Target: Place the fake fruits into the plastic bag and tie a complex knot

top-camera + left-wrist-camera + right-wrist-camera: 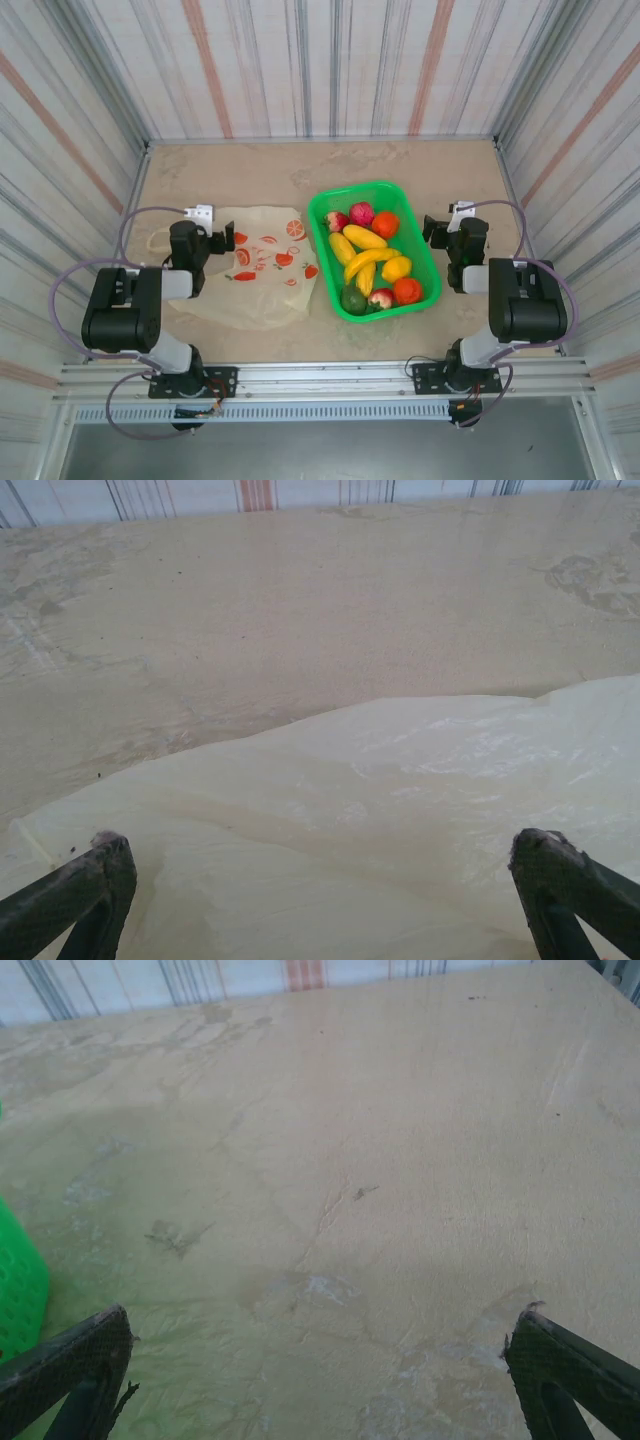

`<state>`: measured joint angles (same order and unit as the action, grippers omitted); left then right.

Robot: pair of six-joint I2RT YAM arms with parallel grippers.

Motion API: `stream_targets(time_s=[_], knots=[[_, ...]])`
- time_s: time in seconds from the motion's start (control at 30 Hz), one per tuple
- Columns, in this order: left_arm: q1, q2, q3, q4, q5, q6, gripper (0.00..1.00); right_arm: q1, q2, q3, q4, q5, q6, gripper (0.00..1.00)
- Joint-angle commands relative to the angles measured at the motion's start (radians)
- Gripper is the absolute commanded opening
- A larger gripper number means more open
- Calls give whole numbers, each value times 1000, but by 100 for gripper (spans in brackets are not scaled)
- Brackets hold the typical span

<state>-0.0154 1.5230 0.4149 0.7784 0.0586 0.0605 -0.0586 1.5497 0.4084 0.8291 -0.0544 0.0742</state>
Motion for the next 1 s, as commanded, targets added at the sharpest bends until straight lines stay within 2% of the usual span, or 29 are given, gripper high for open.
stream_targets(time_s=[0.0,0.97], knots=[[-4,-13,-1,4,-10,21,99,-1,-4,-11,-3,-22,9,99],[-15,-13,-2,4,-26,27,99,-1,-4,-10,-3,-23,10,99]])
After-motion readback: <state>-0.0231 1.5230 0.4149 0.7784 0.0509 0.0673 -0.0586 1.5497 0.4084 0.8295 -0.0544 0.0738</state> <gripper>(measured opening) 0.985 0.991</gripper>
